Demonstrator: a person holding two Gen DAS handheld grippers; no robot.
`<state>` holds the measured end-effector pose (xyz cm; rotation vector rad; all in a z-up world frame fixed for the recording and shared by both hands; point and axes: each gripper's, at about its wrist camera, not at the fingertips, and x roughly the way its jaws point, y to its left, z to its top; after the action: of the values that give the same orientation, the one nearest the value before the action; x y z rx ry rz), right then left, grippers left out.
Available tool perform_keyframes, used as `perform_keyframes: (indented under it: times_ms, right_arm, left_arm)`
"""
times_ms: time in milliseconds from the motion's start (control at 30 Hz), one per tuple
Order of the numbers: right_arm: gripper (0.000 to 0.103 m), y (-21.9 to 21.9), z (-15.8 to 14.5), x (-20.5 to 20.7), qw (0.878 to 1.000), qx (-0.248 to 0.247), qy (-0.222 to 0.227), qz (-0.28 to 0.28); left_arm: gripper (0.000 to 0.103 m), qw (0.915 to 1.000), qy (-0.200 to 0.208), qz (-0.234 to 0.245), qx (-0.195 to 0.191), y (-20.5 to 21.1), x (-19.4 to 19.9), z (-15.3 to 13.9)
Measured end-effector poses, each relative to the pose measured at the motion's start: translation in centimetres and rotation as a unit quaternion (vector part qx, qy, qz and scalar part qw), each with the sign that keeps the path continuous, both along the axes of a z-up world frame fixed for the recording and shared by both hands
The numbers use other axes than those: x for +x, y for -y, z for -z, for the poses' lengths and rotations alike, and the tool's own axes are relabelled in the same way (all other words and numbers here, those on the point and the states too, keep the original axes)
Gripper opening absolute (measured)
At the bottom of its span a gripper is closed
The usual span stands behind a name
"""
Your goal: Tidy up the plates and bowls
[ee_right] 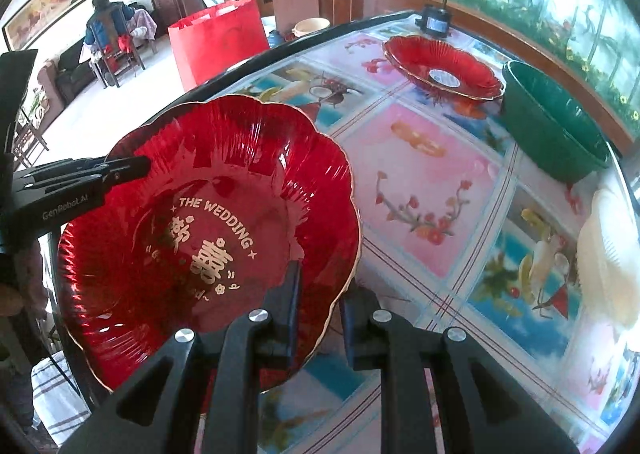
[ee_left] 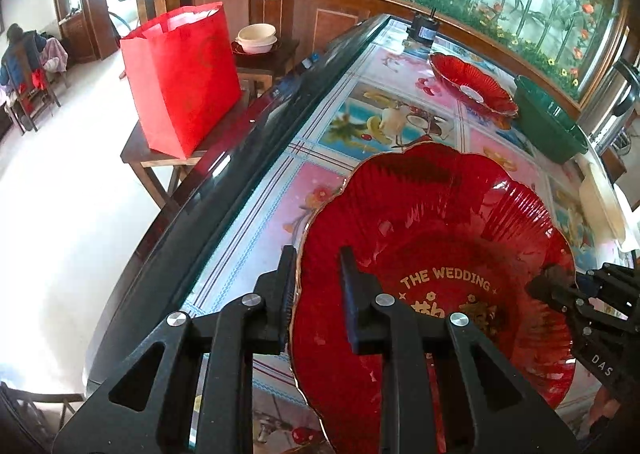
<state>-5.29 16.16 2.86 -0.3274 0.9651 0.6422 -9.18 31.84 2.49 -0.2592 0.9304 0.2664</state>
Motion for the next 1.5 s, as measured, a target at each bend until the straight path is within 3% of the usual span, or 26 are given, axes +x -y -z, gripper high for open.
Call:
perform_keyframes:
  times_ms: [67,133,400,533,867,1200,1500]
  right_arm:
    - [0.018,0.3,0.0,-0.3,1.000,0.003,-0.004,0.001]
    - [0.018,0.4,-0.1,-0.7,1.000,0.004,-0.004,0.003]
    - [0.025,1.1,-0.6,-0.7,1.000,0.016,-0.004,0.012]
    - [0.034,1.8,-1.2,-0.7,0.999,0.026,-0.003,0.018]
    - [0.041,3.2,-2.8,0.9,0.998,0.038,0.004,0.040]
    - [0.043,3.9,-4.3,5.0,0.997,0.038,0.011,0.065]
    - [0.046,4.6,-3.7,10.3,0.994,0.056,-0.009,0.093]
  left_arm:
    - [0.029,1.0000,-0.006,-0.002,0.000,0.0,0.1,0.3]
    - [0.045,0.9999,-0.013,0.000,0.003,0.1,0.2,0.6]
    - [0.062,0.9998,0.006,-0.007,0.018,0.2,-0.5,-0.4]
    - [0.062,0.9992,0.020,-0.005,0.035,0.6,-0.9,-1.7]
    - [0.062,0.9967,0.053,0.026,0.056,2.7,0.3,-5.4]
    - [0.062,0.9926,0.072,0.057,0.079,4.4,5.0,-8.1]
    - [0.062,0.9885,0.074,0.076,0.108,3.8,10.1,-8.7]
